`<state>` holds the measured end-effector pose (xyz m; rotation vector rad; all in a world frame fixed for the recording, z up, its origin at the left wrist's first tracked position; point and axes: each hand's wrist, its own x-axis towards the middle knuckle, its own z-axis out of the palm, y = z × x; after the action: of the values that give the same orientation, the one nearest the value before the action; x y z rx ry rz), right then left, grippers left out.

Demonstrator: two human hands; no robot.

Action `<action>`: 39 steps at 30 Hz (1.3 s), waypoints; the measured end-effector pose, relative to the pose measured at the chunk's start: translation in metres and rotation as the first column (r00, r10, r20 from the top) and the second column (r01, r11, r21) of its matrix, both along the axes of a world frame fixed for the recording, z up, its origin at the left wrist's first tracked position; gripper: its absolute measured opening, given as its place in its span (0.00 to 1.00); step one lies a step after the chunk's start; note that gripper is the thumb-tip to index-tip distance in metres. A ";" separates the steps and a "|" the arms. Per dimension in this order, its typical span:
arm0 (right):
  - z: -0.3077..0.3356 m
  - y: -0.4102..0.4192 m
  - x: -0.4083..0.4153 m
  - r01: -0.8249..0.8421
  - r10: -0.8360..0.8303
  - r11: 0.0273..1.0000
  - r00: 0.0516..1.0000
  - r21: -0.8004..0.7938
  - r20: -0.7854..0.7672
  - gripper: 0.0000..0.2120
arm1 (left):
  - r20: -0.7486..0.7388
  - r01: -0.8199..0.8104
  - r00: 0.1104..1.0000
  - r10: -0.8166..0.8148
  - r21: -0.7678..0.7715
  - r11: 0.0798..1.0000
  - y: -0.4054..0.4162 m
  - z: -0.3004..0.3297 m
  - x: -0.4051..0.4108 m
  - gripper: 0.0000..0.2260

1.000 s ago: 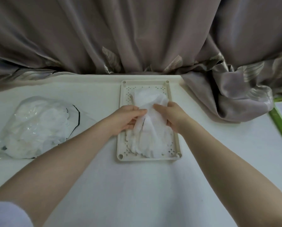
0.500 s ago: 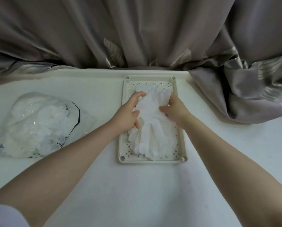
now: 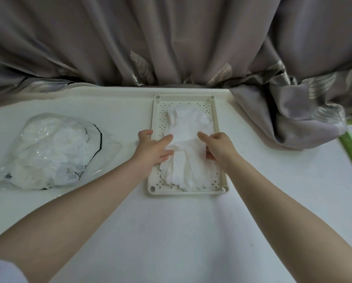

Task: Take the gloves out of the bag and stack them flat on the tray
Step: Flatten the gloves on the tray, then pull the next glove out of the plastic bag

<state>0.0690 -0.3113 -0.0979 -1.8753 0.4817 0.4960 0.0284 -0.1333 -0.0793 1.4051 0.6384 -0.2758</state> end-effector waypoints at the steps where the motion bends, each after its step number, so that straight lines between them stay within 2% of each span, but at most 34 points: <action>1: 0.002 -0.001 -0.004 -0.004 0.004 1.000 1.000 0.001 -0.006 0.19 | 0.017 -0.006 1.000 0.007 -0.024 1.000 -0.002 0.001 -0.006 0.27; 4: 0.007 -0.001 -0.014 -0.051 0.051 0.998 0.999 0.027 -0.006 0.21 | 0.132 0.046 0.989 -0.069 0.169 0.985 -0.008 -0.001 -0.017 0.30; 6: 0.008 0.000 -0.020 -0.090 0.086 0.994 0.995 0.061 0.058 0.19 | 0.224 0.114 0.956 -0.188 0.305 0.946 -0.013 0.000 -0.022 0.29; 8: 0.010 0.003 -0.022 -0.132 0.121 0.988 0.985 0.085 0.124 0.11 | 0.274 0.215 0.887 -0.371 0.467 0.858 -0.019 0.000 -0.024 0.24; 10: 0.014 0.005 -0.021 -0.196 0.179 0.974 0.972 0.109 0.154 0.12 | 0.261 0.256 0.843 -0.471 0.576 0.777 -0.023 0.000 -0.022 0.19; 13: 0.021 0.003 -0.021 -0.236 0.216 0.965 0.962 0.116 0.166 0.16 | 0.236 0.252 0.890 -0.391 0.459 0.852 -0.025 0.002 -0.020 0.16; 15: 0.023 -0.003 -0.020 -0.255 0.247 0.966 0.960 0.048 0.128 0.16 | 0.144 0.273 0.928 -0.345 0.372 0.887 -0.021 0.004 -0.018 0.16; 18: 0.021 -0.014 -0.018 -0.394 0.394 0.916 0.919 -0.073 -0.014 0.12 | -0.114 0.442 0.895 -0.432 0.374 0.816 -0.011 0.006 -0.015 0.15; 20: 0.022 -0.015 -0.015 -0.416 0.415 0.906 0.909 -0.077 -0.028 0.08 | -0.195 0.491 0.870 -0.453 0.429 0.758 -0.007 0.008 -0.009 0.16; 22: 0.024 -0.014 -0.008 -0.380 0.383 0.923 0.923 -0.065 0.033 0.06 | -0.201 0.484 0.868 -0.454 0.549 0.682 -0.004 0.011 0.001 0.15; 24: 0.025 -0.010 -0.001 -0.333 0.338 0.940 0.937 -0.069 0.085 0.04 | -0.145 0.437 0.870 -0.471 0.671 0.599 -0.003 0.014 0.010 0.11; 26: 0.022 -0.006 0.007 -0.280 0.293 0.954 0.947 -0.105 0.130 0.05 | -0.091 0.406 0.851 -0.517 0.738 0.538 -0.003 0.015 0.020 0.11; 31: 0.015 0.003 0.024 -0.225 0.294 0.934 0.926 -0.278 0.235 0.16 | -0.029 0.377 0.837 -0.546 0.755 0.537 -0.012 0.009 0.051 0.17; 34: 0.011 0.004 0.034 -0.184 0.250 0.950 0.932 -0.254 0.261 0.15 | -0.046 0.418 0.830 -0.557 0.712 0.564 -0.019 0.002 0.065 0.19; 37: 0.009 0.004 0.040 -0.169 0.225 0.964 0.933 -0.207 0.283 0.13 | -0.094 0.460 0.807 -0.584 0.720 0.520 -0.025 -0.002 0.075 0.23; 39: 0.012 0.006 0.043 -0.164 0.215 0.971 0.919 -0.176 0.330 0.10 | -0.096 0.458 0.802 -0.590 0.734 0.502 -0.028 -0.003 0.082 0.17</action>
<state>0.1117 -0.3058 -0.0857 -2.1079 0.1001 0.2501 0.1100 -0.1610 -0.0823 2.3971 0.1189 -0.4034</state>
